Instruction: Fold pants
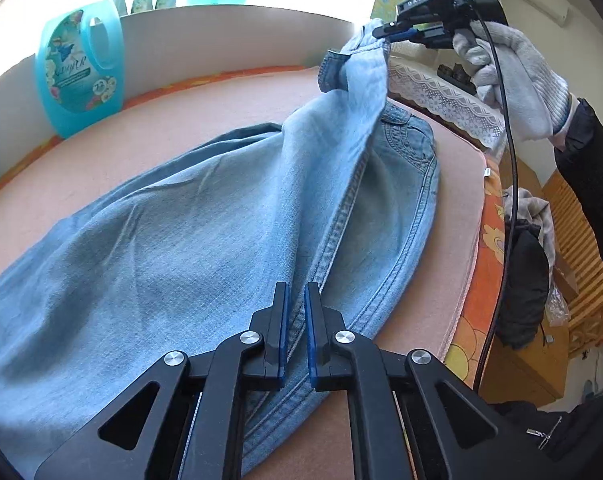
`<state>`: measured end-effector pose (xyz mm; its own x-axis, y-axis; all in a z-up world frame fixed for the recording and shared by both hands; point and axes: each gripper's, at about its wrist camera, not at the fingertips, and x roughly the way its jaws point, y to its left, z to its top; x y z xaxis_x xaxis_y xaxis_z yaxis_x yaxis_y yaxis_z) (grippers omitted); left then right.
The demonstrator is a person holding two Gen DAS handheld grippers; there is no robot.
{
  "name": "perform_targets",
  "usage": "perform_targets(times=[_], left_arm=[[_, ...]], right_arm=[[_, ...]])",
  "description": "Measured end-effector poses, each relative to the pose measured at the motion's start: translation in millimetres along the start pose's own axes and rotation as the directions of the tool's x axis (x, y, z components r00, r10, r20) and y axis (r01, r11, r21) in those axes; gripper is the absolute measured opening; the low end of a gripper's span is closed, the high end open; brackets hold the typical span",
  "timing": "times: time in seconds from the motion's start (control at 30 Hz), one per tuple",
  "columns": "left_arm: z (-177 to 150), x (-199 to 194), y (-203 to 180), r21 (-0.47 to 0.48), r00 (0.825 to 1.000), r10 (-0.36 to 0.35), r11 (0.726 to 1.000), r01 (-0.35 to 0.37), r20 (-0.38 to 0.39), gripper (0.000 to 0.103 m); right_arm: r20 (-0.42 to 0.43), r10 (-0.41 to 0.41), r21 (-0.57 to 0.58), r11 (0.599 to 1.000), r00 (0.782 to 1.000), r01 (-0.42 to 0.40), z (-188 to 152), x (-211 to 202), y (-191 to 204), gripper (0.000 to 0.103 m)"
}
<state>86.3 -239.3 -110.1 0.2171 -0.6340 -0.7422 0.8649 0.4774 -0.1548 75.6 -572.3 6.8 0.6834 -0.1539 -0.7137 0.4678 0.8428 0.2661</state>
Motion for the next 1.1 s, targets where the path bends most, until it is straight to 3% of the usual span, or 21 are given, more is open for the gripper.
perform_targets(times=[0.13, 0.33, 0.47, 0.6, 0.67, 0.73, 0.8, 0.87, 1.03, 1.1], left_arm=[[-1.7, -0.9, -9.7, 0.032, 1.000, 0.015, 0.999, -0.015, -0.001, 0.006], [-3.0, -2.1, -26.2, 0.106, 0.998, 0.057, 0.993, -0.057, 0.001, 0.006], [1.2, 0.1, -32.2, 0.122, 0.998, 0.063, 0.991, -0.062, -0.001, 0.006], [5.8, 4.5, -37.1, 0.139, 0.997, 0.073, 0.988, -0.071, -0.007, 0.006], [6.0, 6.0, -38.4, 0.140, 0.997, 0.076, 0.987, -0.074, -0.008, 0.006], [5.2, 7.6, -38.2, 0.138, 0.997, 0.078, 0.987, -0.076, -0.010, 0.006], [5.6, 9.4, -37.2, 0.131, 0.997, 0.077, 0.989, -0.075, -0.015, 0.006], [5.9, 11.0, -37.2, 0.128, 0.997, 0.079, 0.989, -0.076, -0.018, 0.006], [6.1, 7.3, -33.1, 0.111, 0.997, 0.080, 0.991, -0.078, -0.010, 0.006], [4.9, 0.9, -30.4, 0.106, 0.997, 0.082, 0.991, -0.081, -0.001, 0.006]], right_arm=[[0.025, 0.021, 0.084, 0.996, 0.999, -0.023, -28.7, -19.2, -44.9, 0.010], [-0.002, 0.050, 0.261, 0.964, 0.999, -0.048, -84.8, -10.9, -117.1, 0.010], [-0.064, 0.041, 0.260, 0.965, 0.997, -0.023, -119.2, 7.9, -137.6, 0.010], [-0.005, 0.132, 0.323, 0.938, 0.991, -0.123, -126.4, 3.9, -158.2, 0.012], [0.025, 0.096, 0.342, 0.935, 0.995, -0.099, -123.0, -2.6, -165.2, 0.024], [0.062, 0.074, 0.374, 0.923, 0.995, -0.092, -119.7, -9.6, -177.0, 0.029], [0.050, 0.058, 0.395, 0.916, 0.997, -0.073, -118.7, -8.8, -184.8, 0.034], [0.036, 0.052, 0.397, 0.916, 0.998, -0.062, -119.8, -4.8, -187.6, 0.045], [0.004, 0.094, 0.392, 0.916, 0.996, -0.088, -123.0, 15.0, -184.4, 0.051], [0.029, 0.112, 0.400, 0.910, 0.993, -0.114, -123.8, 20.3, -181.8, 0.052]])
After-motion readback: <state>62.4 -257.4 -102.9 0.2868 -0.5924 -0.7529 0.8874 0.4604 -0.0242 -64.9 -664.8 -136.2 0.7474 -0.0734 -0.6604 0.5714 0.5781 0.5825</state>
